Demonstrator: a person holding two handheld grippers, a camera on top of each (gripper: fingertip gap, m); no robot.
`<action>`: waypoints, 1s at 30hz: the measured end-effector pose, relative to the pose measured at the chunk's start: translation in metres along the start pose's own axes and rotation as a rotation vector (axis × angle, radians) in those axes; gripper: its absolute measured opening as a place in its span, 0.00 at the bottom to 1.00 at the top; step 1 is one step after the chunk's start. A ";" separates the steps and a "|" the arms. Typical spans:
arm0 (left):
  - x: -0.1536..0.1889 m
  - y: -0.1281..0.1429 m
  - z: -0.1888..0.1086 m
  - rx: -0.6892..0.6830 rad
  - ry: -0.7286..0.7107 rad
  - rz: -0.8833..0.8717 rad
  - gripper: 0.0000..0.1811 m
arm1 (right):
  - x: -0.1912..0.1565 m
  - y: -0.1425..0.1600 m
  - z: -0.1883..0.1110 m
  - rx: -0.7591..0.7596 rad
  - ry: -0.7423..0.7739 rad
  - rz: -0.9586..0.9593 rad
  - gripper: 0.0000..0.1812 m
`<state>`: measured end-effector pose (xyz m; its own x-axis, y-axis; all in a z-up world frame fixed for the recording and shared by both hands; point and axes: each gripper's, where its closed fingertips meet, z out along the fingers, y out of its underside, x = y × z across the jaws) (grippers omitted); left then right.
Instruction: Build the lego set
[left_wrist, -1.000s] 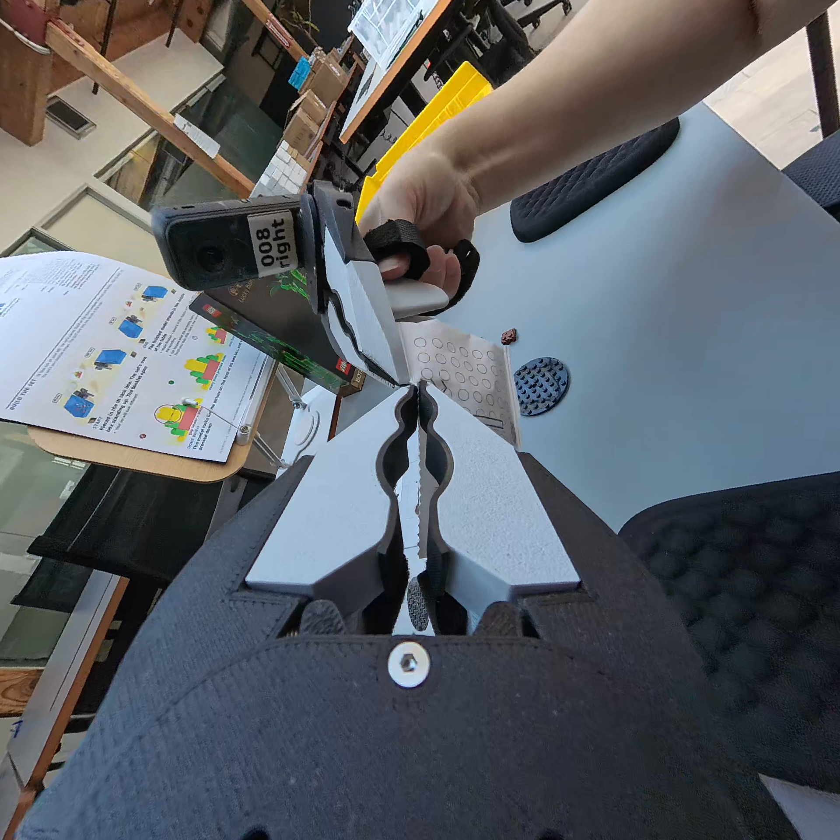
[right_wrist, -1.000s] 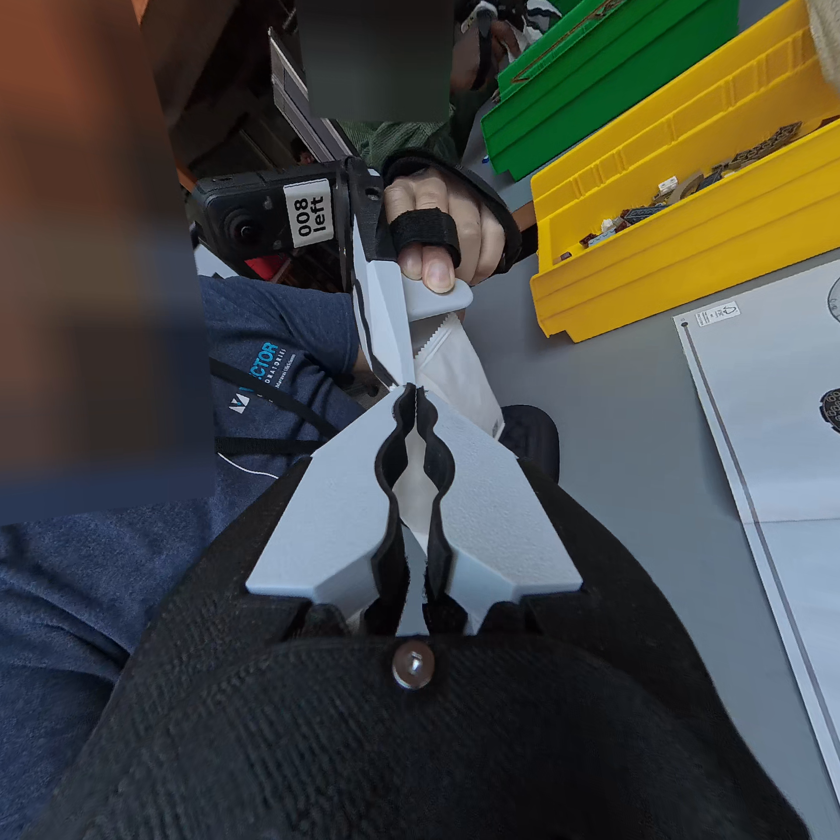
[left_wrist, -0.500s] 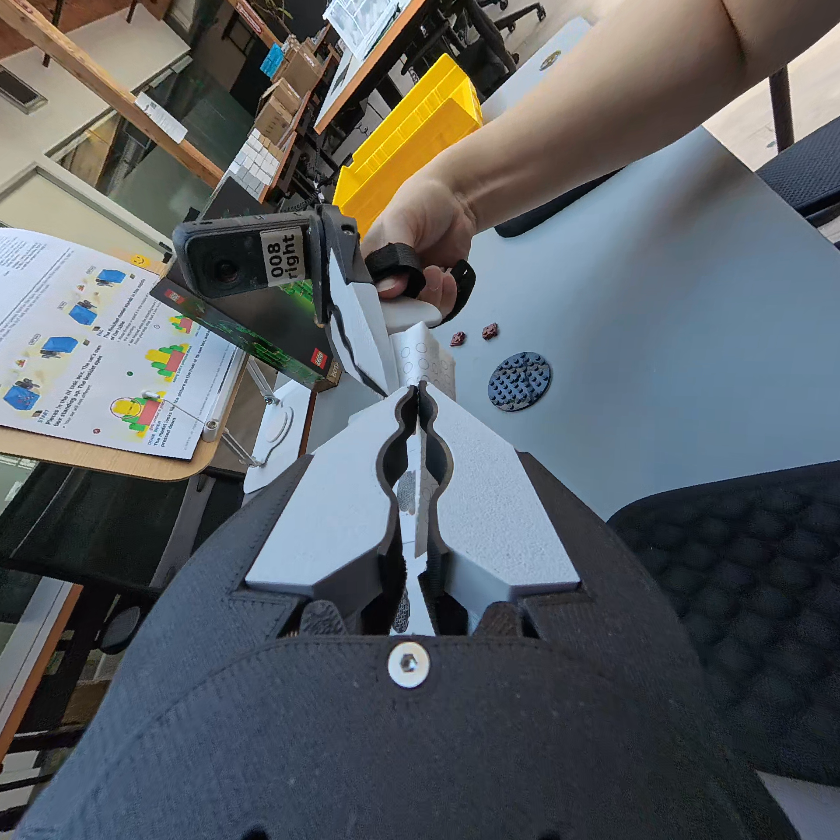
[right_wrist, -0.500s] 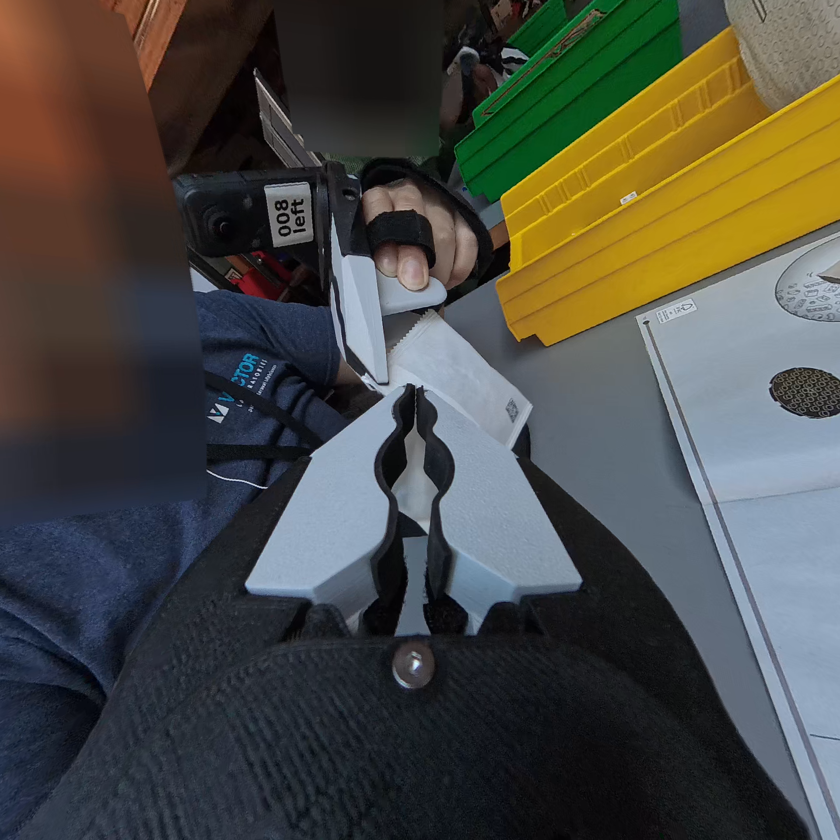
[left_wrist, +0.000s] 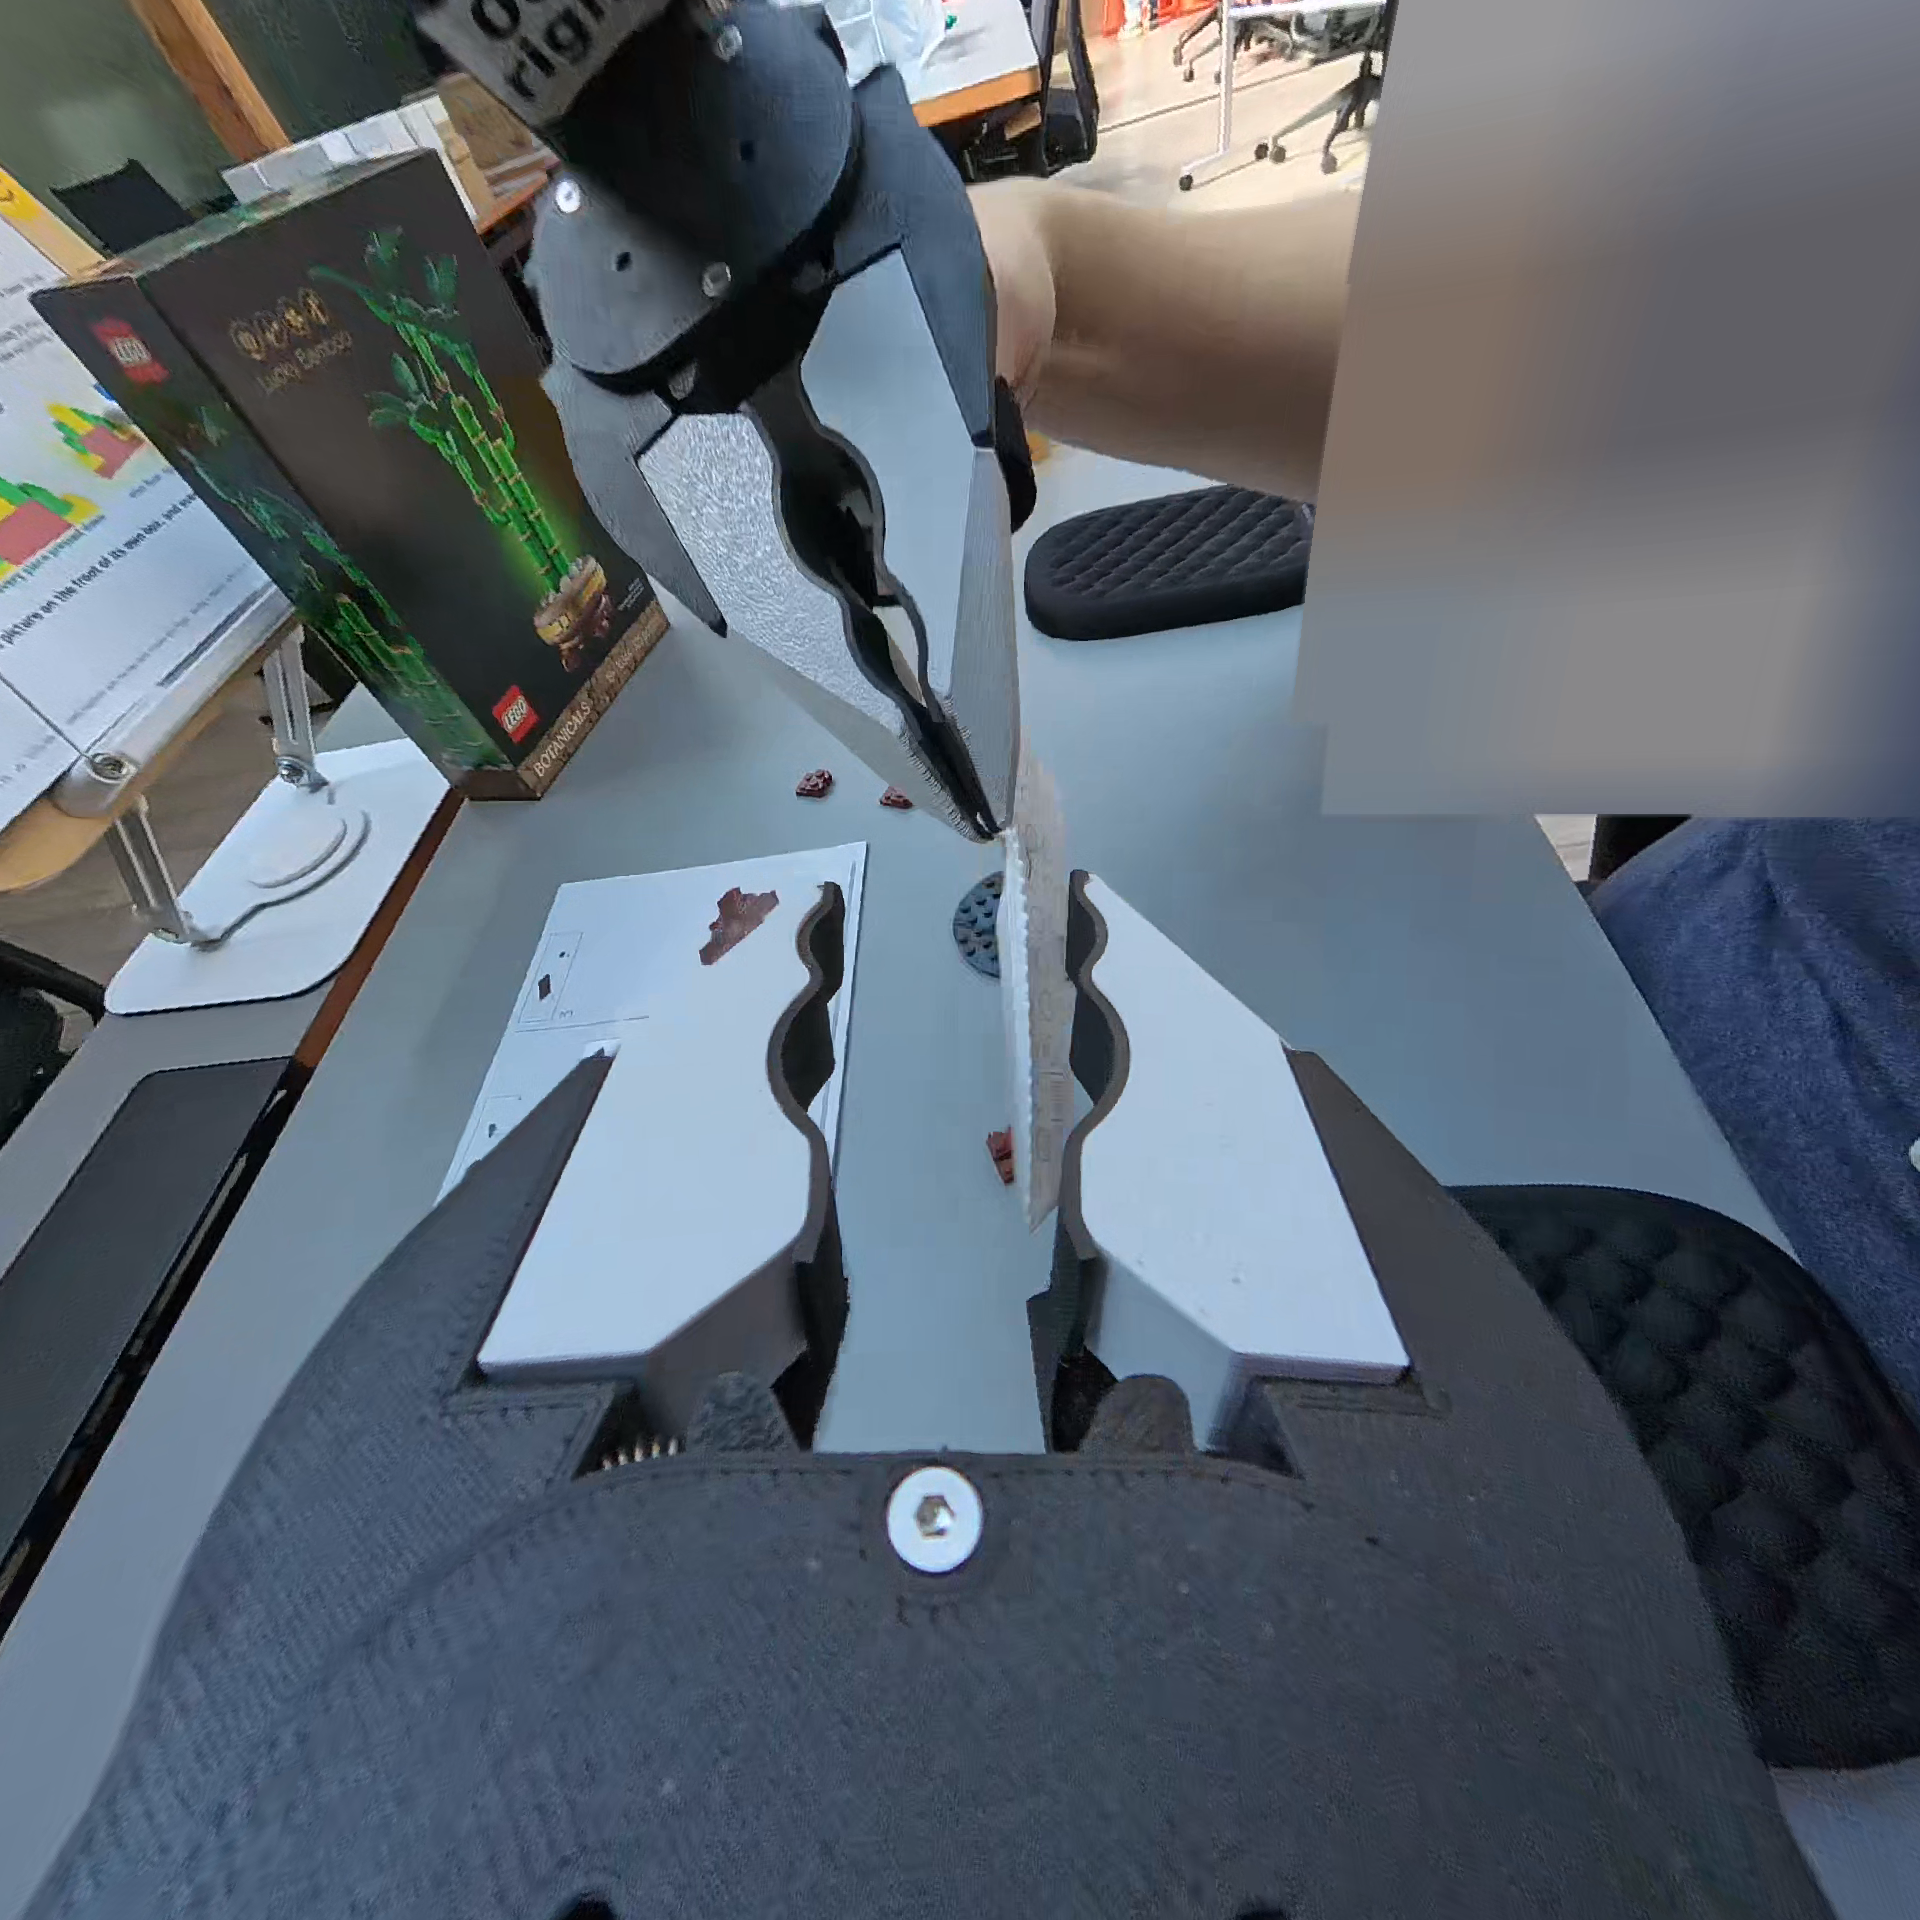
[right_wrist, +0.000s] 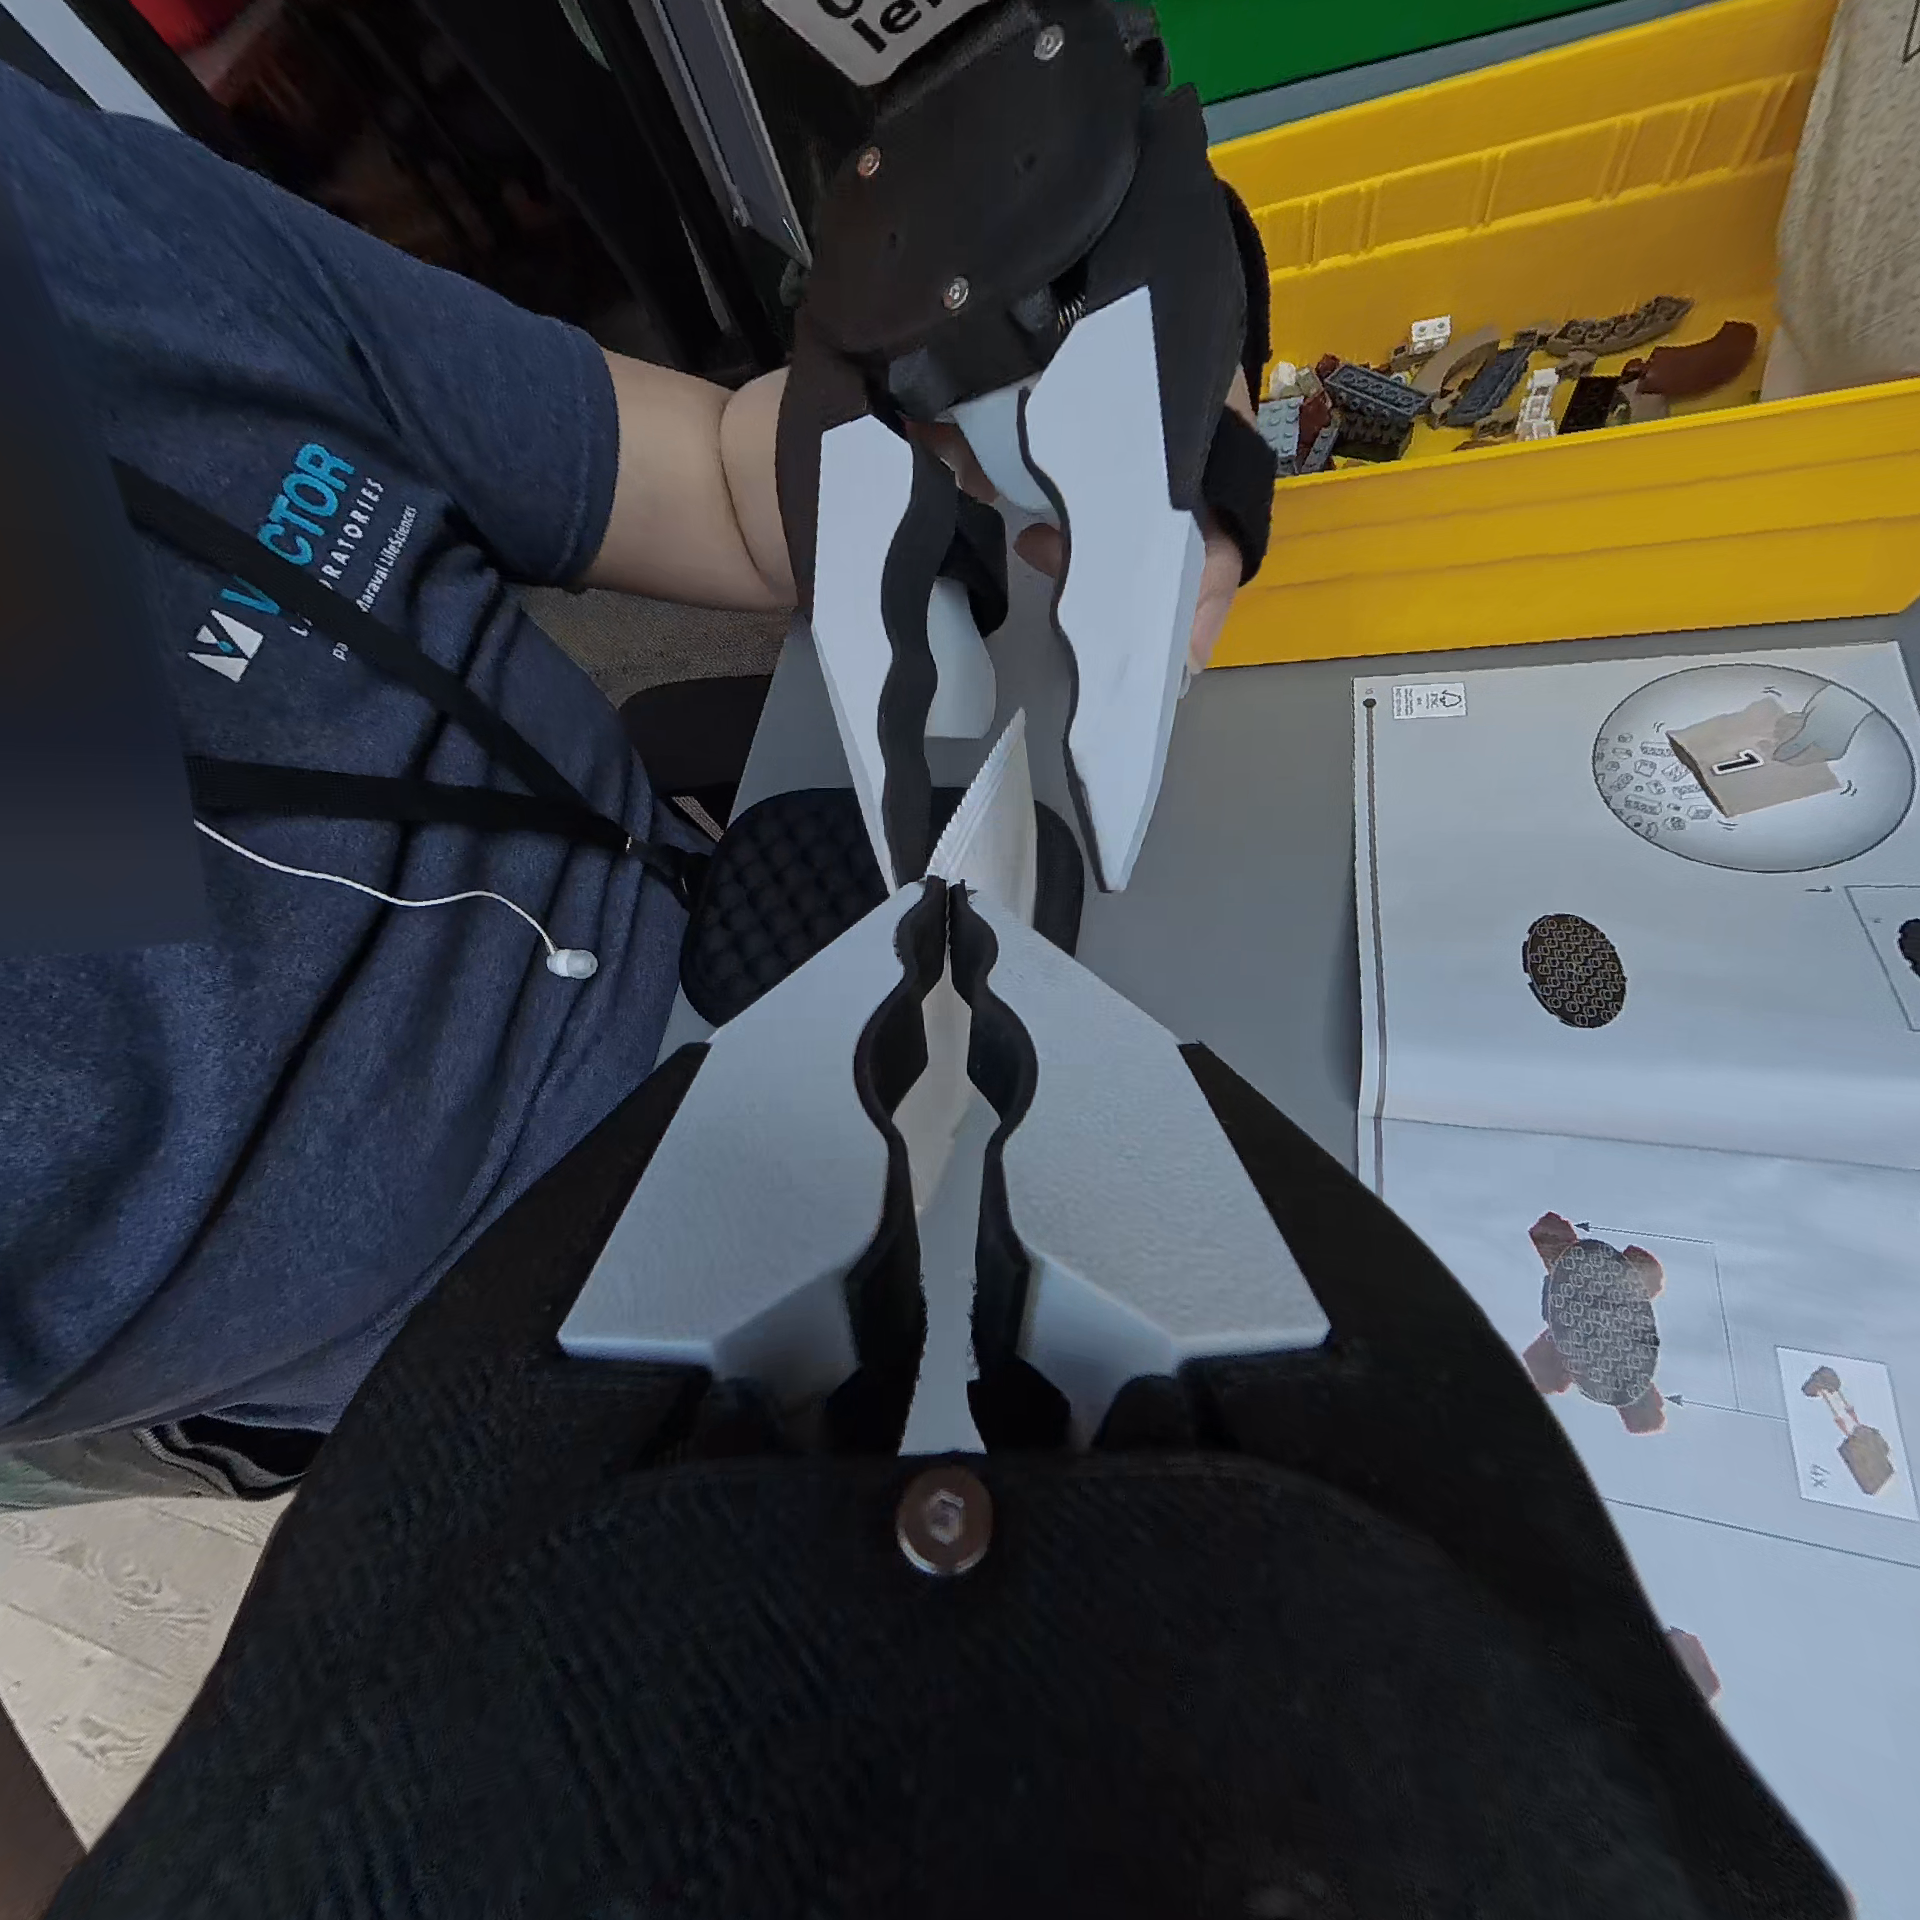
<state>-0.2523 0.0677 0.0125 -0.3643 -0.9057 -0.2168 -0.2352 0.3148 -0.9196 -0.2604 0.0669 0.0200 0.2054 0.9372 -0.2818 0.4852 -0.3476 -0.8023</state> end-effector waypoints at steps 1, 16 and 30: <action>0.003 0.003 0.002 -0.004 0.022 0.000 0.20 | -0.001 -0.001 0.001 -0.012 -0.002 -0.010 0.00; 0.005 0.021 0.008 -0.125 0.044 0.008 0.00 | 0.009 0.020 0.006 -0.479 0.134 -0.153 0.10; -0.002 0.024 0.008 -0.128 0.002 -0.007 0.13 | 0.019 0.025 0.008 -0.553 0.171 -0.259 0.00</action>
<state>-0.2497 0.0748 -0.0123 -0.3638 -0.9074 -0.2103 -0.3503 0.3424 -0.8718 -0.2511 0.0761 -0.0094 0.1329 0.9911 0.0099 0.8953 -0.1158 -0.4301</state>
